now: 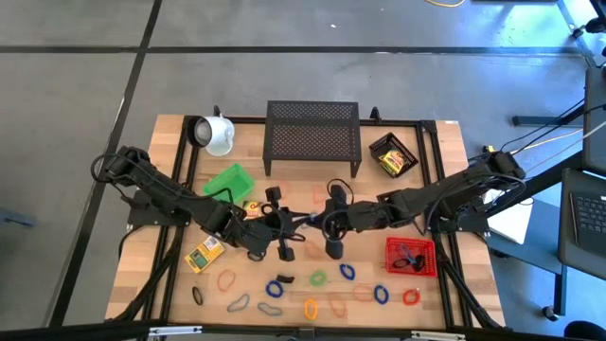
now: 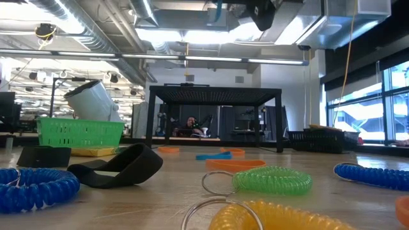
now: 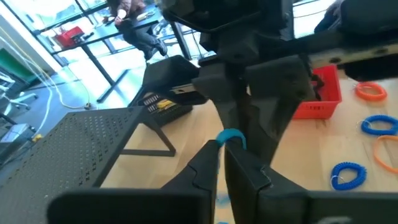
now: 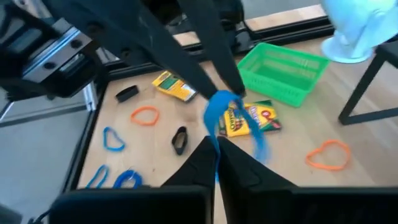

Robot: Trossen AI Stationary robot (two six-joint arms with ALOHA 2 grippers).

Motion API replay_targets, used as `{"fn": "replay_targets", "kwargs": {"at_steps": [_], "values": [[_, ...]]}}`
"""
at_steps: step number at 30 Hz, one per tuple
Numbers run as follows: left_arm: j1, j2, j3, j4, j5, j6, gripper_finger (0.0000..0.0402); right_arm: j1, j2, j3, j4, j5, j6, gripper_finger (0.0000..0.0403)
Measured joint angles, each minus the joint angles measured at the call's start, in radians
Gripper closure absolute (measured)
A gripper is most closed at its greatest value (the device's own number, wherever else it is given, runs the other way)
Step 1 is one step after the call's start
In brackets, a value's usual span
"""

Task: Pick & Place Office Desk Supplies
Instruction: Put the blue rubber band into the red bin

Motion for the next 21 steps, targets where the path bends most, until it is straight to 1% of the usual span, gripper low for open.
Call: {"fn": "replay_targets", "kwargs": {"at_steps": [4,8,12,16,19,21], "values": [[0.000,0.000,0.000,-0.002,0.054,-0.005,0.0340,-0.012,-0.038,0.000,-0.051,-0.051,0.001,0.0397],[0.000,0.000,0.000,-0.064,0.088,-0.077,0.0301,-0.030,-0.101,0.000,-0.205,-0.119,0.055,0.0399],[0.000,0.000,0.000,-0.223,0.143,-0.218,0.0271,-0.035,-0.148,0.000,-0.426,-0.197,0.159,0.0399],[0.007,0.000,0.000,-0.411,0.190,-0.390,0.0258,-0.017,-0.156,0.000,-0.689,-0.275,0.277,0.0399],[0.008,0.000,0.000,-0.524,0.189,-0.484,0.0257,0.020,-0.145,0.000,-0.859,-0.283,0.381,0.0399],[0.008,0.000,-0.001,-0.578,0.190,-0.524,0.0256,0.049,-0.141,-0.010,-0.934,-0.288,0.447,0.0399]]}}
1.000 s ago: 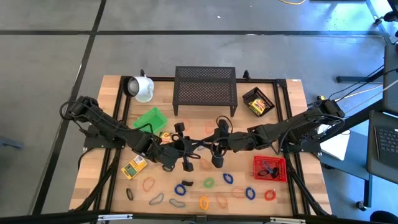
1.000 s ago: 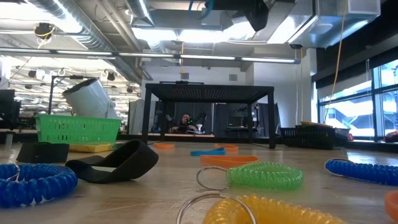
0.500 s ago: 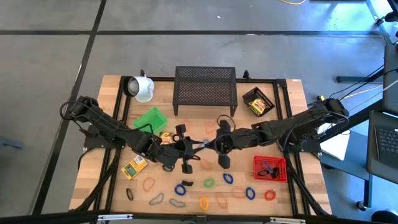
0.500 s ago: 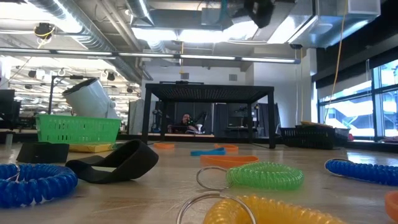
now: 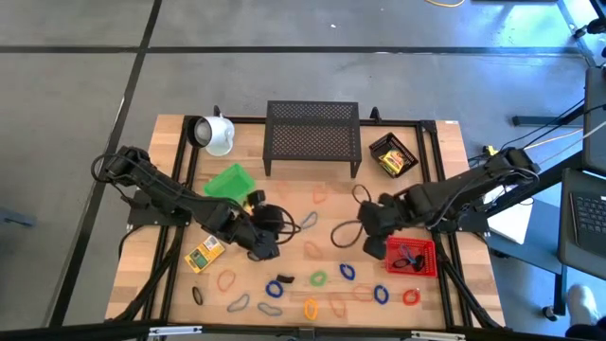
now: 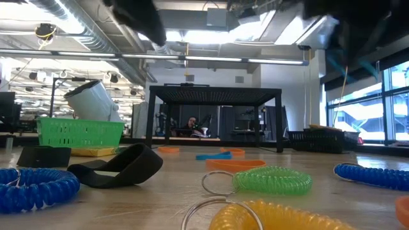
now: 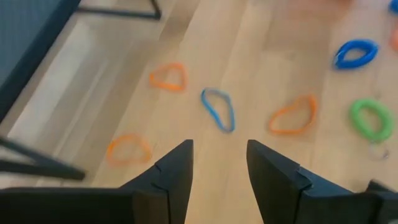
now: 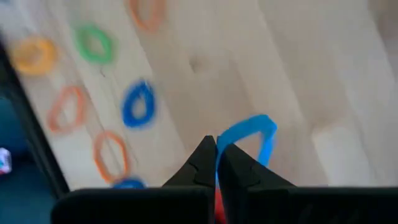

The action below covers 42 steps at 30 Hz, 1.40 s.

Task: Pick & Place Office Desk Supplies
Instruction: Put the blue rubber band into the red bin, then put the top crayon box into the black bin

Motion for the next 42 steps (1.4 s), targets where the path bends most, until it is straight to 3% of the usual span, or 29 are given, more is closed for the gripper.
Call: {"fn": "replay_targets", "kwargs": {"at_steps": [10,20,27,36,42], "values": [[-0.001,0.000,0.000,-0.167,0.092,-0.122,0.0256,0.161,0.000,-0.128,-0.037,-0.213,0.271,0.0399],[-0.007,0.000,-0.050,-0.277,0.251,-0.234,0.0256,0.251,0.001,-0.281,-0.011,-0.250,0.475,0.0390],[-0.030,0.000,-0.199,-0.258,0.390,-0.312,0.0256,0.258,0.001,-0.329,-0.008,-0.299,0.536,0.0321],[-0.056,0.000,-0.353,-0.102,0.342,-0.191,0.0257,0.258,0.001,-0.329,-0.008,-0.321,0.531,0.0213],[-0.055,0.000,-0.419,-0.023,0.275,-0.115,0.0268,0.258,0.001,-0.329,-0.008,-0.365,0.516,0.0176]]}}
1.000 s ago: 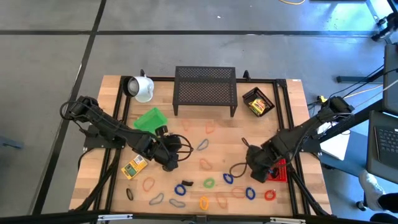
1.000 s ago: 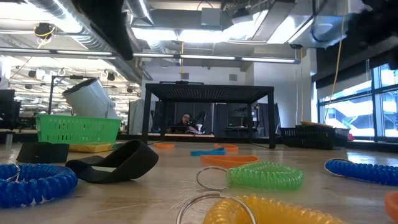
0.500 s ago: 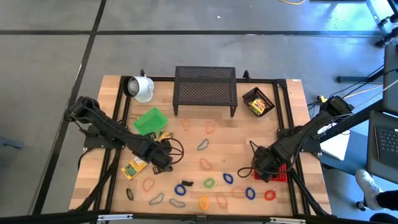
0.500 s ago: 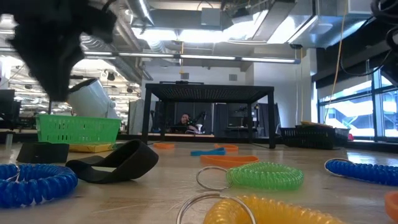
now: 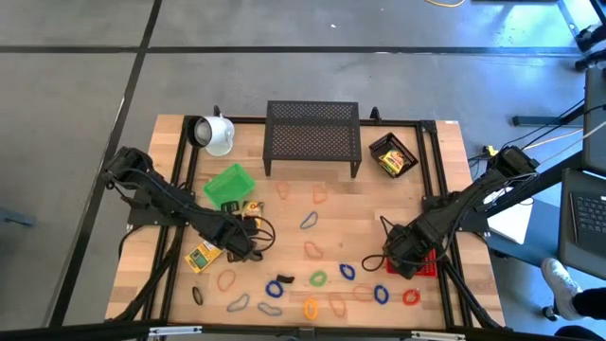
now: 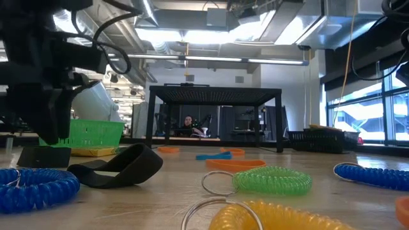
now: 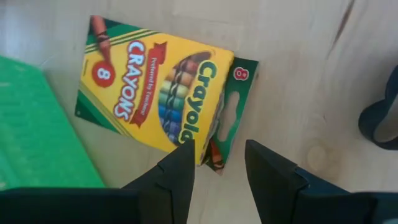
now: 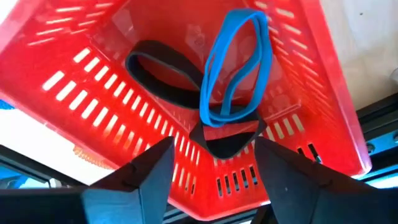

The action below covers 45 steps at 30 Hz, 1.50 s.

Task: Pick & Place Office Desk Supplies
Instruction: Put the top crayon box into the black bin

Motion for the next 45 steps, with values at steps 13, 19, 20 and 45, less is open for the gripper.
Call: {"fn": "replay_targets", "kwargs": {"at_steps": [13,19,20,45], "values": [[0.000,0.031,-0.005,0.056,-0.019,0.125,0.0288,0.000,0.000,0.000,0.000,-0.008,-0.002,0.0170],[0.000,0.105,-0.001,0.062,-0.034,0.166,0.0288,0.000,0.000,0.001,0.003,0.005,-0.010,0.0170],[0.000,0.116,0.000,0.059,-0.036,0.169,0.0290,0.000,0.000,0.001,0.004,0.005,-0.010,0.0170],[0.003,0.120,0.099,0.036,-0.117,0.219,0.0399,0.000,0.000,0.298,-0.053,0.296,-0.117,0.0221]]}}
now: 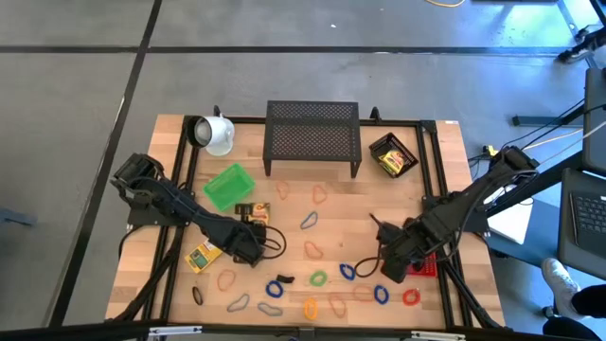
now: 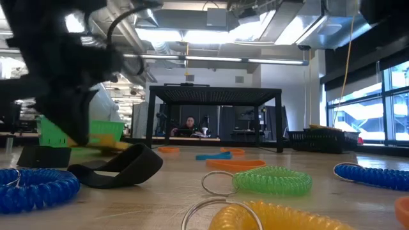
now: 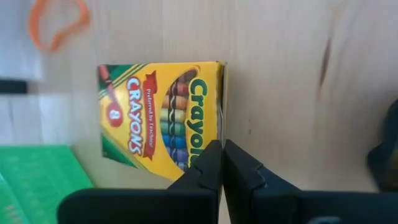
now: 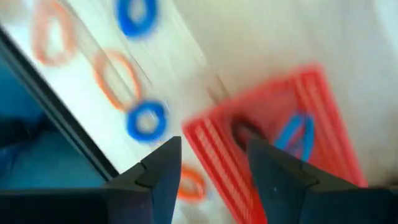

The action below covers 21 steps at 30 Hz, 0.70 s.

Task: Pick & Place Office Desk Supplies
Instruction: Put the top crayon box into the black bin

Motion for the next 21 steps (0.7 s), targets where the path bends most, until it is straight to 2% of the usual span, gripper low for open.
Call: {"fn": "replay_targets", "kwargs": {"at_steps": [5,9,14,21], "values": [[0.000,0.000,0.082,-0.001,-0.063,0.003,0.0399,0.000,0.000,0.078,0.018,0.230,-0.115,0.0231],[0.000,0.000,0.165,0.000,-0.110,0.032,0.0399,0.000,0.000,0.087,0.073,0.394,-0.225,0.0232],[0.000,-0.001,0.265,0.005,-0.146,0.082,0.0399,-0.008,0.019,0.087,0.175,0.486,-0.393,0.0207],[-0.001,-0.002,0.389,0.037,-0.163,0.161,0.0399,-0.024,0.088,0.087,0.381,0.587,-0.761,0.0148]]}}
